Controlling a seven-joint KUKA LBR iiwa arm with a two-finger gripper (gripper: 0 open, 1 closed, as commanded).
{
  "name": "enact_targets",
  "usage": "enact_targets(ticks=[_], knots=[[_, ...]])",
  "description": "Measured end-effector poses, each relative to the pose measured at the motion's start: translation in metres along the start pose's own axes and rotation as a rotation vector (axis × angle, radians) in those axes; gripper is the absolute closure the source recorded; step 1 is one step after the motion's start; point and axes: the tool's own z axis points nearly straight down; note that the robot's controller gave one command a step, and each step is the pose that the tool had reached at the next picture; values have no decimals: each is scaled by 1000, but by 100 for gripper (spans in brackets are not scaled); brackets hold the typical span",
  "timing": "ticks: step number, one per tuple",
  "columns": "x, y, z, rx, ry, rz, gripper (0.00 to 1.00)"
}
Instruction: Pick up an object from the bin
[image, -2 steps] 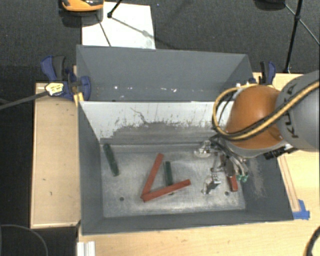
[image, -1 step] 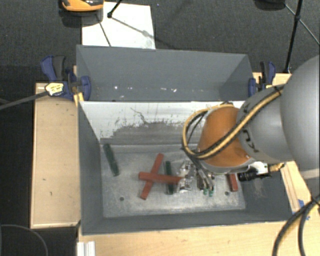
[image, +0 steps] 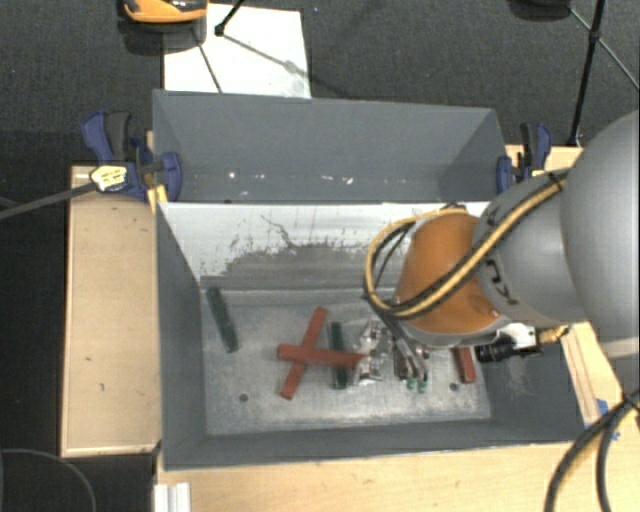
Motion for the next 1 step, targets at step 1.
enact_targets(ticks=[1], knots=[[-31,1,-189,0,2,-66,100]])
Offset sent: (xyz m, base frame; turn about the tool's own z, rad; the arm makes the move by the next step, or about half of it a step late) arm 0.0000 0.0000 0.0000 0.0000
